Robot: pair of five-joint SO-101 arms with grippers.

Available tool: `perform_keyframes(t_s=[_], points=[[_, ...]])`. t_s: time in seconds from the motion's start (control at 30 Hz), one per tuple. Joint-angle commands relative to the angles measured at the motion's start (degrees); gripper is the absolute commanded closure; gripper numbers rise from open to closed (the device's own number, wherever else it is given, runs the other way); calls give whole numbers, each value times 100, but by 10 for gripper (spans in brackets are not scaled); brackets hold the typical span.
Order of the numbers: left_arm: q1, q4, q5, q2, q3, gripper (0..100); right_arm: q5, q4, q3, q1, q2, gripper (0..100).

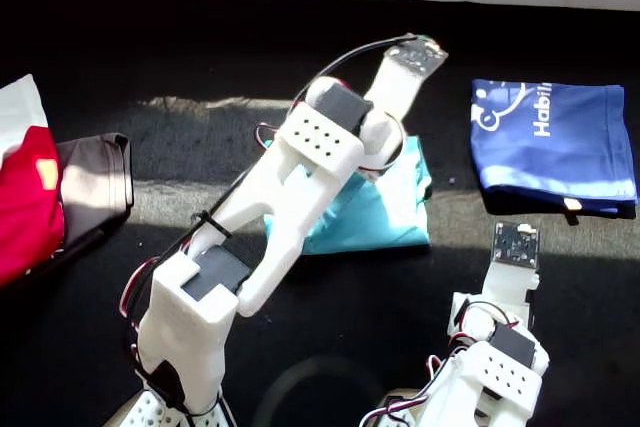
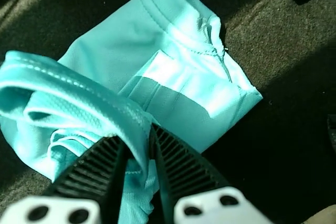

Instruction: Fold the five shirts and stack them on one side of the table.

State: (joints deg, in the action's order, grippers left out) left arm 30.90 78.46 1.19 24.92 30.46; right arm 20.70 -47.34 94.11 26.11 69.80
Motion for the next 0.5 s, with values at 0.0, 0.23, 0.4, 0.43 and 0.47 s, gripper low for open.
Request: perform_keyframes(t_s=[0.0, 0.23, 0.4, 0.43, 0.47], points=[[154, -352, -9, -233, 154, 991, -9, 92, 163, -22, 13, 992], [215, -475, 0, 699, 593, 878, -9, 92, 163, -22, 13, 992], [171, 18, 0, 998, 1393, 816, -9, 92, 163, -22, 13, 992], [163, 114, 0, 998, 1613, 816, -9, 92, 163, -22, 13, 992], [110, 229, 0, 998, 1851, 816, -9, 92, 163, -22, 13, 992]])
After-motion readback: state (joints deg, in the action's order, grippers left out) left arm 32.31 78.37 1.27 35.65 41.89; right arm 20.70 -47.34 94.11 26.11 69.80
